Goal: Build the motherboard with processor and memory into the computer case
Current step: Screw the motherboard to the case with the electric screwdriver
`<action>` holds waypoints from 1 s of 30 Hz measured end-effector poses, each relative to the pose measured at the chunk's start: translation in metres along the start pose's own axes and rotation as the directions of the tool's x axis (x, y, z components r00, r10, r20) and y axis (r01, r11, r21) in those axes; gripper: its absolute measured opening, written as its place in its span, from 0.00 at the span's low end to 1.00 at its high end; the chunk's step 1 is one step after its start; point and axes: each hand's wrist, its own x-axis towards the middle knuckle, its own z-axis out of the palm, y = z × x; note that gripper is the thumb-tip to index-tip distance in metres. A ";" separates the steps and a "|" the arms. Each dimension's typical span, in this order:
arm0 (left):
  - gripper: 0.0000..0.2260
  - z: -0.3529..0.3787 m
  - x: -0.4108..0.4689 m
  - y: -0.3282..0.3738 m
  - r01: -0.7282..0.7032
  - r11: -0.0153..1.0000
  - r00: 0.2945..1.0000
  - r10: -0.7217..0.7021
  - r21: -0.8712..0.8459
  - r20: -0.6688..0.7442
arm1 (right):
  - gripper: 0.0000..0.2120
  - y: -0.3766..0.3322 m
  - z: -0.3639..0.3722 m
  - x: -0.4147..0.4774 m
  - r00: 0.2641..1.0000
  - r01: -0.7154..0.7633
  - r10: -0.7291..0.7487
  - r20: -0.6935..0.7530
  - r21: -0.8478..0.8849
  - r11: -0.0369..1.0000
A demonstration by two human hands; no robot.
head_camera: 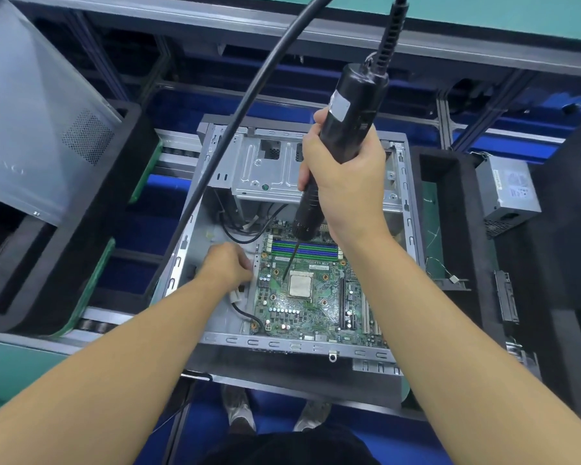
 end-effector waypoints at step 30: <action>0.03 0.022 0.026 -0.001 -0.032 0.968 0.996 0.009 -0.250 -0.094 | 0.07 0.005 -0.003 0.011 0.998 0.042 -0.045 -0.047 -0.073 0.996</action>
